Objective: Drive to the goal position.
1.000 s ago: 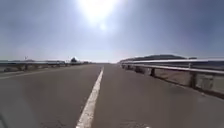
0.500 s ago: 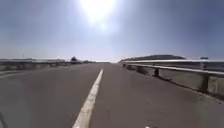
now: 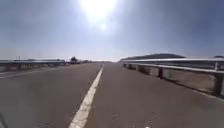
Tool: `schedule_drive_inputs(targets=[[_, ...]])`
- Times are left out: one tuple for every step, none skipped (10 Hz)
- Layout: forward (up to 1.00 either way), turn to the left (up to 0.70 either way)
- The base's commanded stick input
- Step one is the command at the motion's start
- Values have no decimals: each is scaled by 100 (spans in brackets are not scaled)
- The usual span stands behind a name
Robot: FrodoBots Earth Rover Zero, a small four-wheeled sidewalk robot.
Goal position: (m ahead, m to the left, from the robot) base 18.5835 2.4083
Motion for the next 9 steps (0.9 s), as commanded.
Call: schedule_drive_inputs(targets=[[70,0],[70,0],[70,0],[70,0],[70,0],[70,0],[70,0],[70,0],[70,0]])
